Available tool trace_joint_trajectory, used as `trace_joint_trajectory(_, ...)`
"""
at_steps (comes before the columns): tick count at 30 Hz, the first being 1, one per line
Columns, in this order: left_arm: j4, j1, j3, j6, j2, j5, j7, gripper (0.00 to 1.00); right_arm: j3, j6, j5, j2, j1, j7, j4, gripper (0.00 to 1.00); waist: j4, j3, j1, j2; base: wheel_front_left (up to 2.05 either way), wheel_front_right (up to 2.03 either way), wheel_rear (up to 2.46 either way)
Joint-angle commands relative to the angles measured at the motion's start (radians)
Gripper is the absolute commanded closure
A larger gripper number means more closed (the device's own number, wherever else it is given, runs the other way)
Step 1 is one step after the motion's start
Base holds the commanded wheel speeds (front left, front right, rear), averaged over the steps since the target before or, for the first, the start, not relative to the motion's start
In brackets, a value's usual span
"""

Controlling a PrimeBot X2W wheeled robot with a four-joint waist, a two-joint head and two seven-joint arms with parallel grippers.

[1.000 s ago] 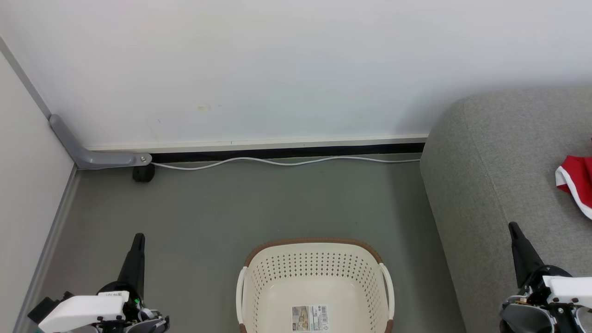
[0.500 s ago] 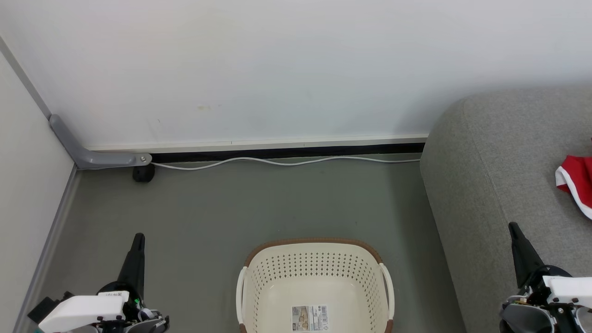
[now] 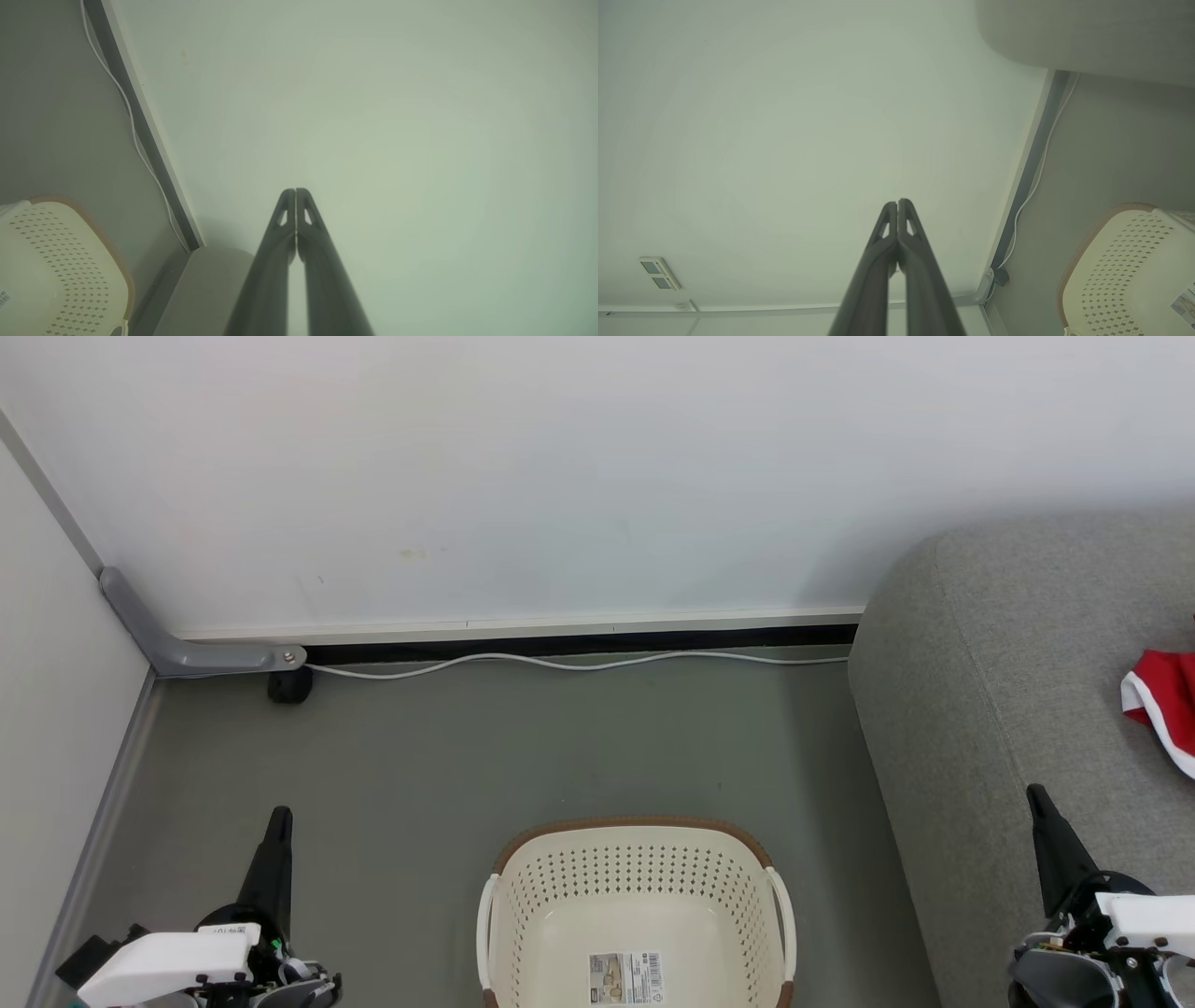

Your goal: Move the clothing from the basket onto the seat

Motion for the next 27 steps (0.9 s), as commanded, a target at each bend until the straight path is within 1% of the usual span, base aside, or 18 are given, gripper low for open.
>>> trace_joint_trajectory(1, -0.029, -0.058, 0.028, -0.007, 0.018, -0.004, 0.006, 1.0, 0.017, 0.004, 0.011, -0.01, -0.016, 0.008, -0.032, 1.0, 0.0, 0.0, 0.0, 0.0, 0.0, 0.0, 0.0)
trace_joint_trajectory(27, -0.029, -0.058, 0.028, -0.007, 0.018, -0.004, 0.006, 1.0, 0.017, 0.004, 0.011, -0.01, -0.016, 0.008, -0.032, 1.0, 0.0, 0.0, 0.0, 0.0, 0.0, 0.0, 0.0)
